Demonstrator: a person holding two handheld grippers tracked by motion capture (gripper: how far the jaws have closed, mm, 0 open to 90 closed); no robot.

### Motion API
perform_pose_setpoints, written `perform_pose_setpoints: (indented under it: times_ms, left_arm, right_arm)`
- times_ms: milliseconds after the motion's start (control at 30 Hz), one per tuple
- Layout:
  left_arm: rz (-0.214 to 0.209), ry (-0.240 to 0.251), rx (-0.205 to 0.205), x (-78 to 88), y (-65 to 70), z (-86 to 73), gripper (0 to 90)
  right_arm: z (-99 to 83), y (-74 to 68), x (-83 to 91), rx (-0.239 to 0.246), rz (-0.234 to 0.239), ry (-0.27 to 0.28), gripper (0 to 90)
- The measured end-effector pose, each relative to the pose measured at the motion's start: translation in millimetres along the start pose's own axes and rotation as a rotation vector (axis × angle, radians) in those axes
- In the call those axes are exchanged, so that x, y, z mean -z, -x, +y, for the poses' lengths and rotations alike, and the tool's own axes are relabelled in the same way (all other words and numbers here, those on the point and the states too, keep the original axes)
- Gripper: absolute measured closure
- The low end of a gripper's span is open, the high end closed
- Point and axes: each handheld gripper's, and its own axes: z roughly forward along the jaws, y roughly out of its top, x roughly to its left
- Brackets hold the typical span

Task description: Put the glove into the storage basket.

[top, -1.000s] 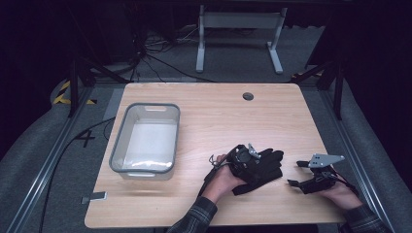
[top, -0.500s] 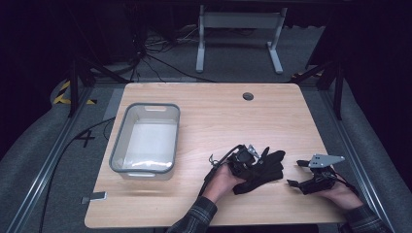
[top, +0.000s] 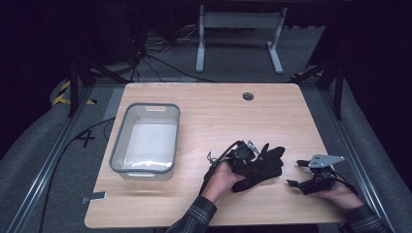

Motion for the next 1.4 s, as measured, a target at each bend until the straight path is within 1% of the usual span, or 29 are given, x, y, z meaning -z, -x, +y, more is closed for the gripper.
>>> perform_pose_setpoints:
  times_ms: [167, 233, 400, 533, 600, 633, 667, 800, 933, 967, 1033, 1067, 1133, 1200, 1233, 1400]
  left_arm:
    - [0.022, 0.013, 0.013, 18.5, -1.7, 2.7, 66.7]
    - [0.035, 0.029, 0.028, 28.7, -5.2, 2.7, 66.7]
    - [0.057, 0.053, 0.040, 48.8, -12.5, 2.4, 66.6]
    - [0.086, 0.070, 0.054, 66.6, -17.6, 1.2, 66.5]
    - [0.105, 0.088, 0.068, 78.5, -21.1, -0.5, 66.5]
    - [0.110, 0.092, 0.070, 83.2, -22.5, -1.2, 66.5]
    - [0.110, 0.092, 0.070, 83.2, -22.5, -1.2, 66.4]
    - [0.138, 0.114, 0.087, 103.0, -28.9, -5.0, 66.4]
    - [0.166, 0.112, 0.101, 114.5, -33.6, -8.4, 66.3]
    - [0.166, 0.112, 0.101, 114.5, -33.6, -8.4, 66.3]
    - [0.177, 0.112, 0.107, 120.5, -36.8, -11.1, 66.3]
    - [0.176, 0.119, 0.113, 125.8, -40.0, -14.1, 66.3]
    - [0.185, 0.128, 0.124, 130.9, -43.6, -18.1, 66.3]
    - [0.201, 0.135, 0.137, 135.8, -46.9, -22.6, 66.3]
    - [0.201, 0.135, 0.137, 135.8, -46.9, -22.6, 66.3]
    - [0.241, 0.145, 0.164, 151.6, -54.4, -33.6, 66.3]
  right_arm:
    - [0.0, 0.0, 0.0, 0.000, 0.000, 0.000, 10.4]
    - [0.0, 0.0, 0.0, 0.000, 0.000, 0.000, 10.4]
    - [0.0, 0.0, 0.0, 0.000, 0.001, 0.000, 10.3]
    - [0.0, 0.0, -0.1, 0.000, 0.001, 0.000, 10.3]
    - [0.0, 0.0, -0.1, 0.000, 0.001, 0.000, 10.3]
    - [0.0, 0.0, 0.0, 0.000, 0.001, 0.000, 10.3]
    - [0.0, 0.0, 0.0, 0.000, 0.001, 0.000, 10.3]
    - [0.0, 0.0, -0.1, 0.000, 0.000, 0.000, 10.3]
    - [0.1, -0.1, -0.1, -0.001, 0.001, 0.001, 10.3]
    - [0.1, -0.1, -0.1, -0.001, 0.001, 0.001, 10.3]
    - [0.0, 0.0, -0.1, 0.000, 0.001, 0.000, 10.3]
    - [0.0, -0.1, -0.1, -0.001, 0.001, 0.001, 10.3]
    - [0.1, -0.1, -0.1, -0.002, 0.001, 0.001, 10.3]
    - [0.1, -0.1, -0.1, -0.002, 0.001, 0.001, 10.3]
    - [0.1, -0.1, -0.1, -0.002, 0.001, 0.001, 10.3]
    - [0.0, -0.1, -0.1, -0.001, 0.001, 0.001, 10.3]
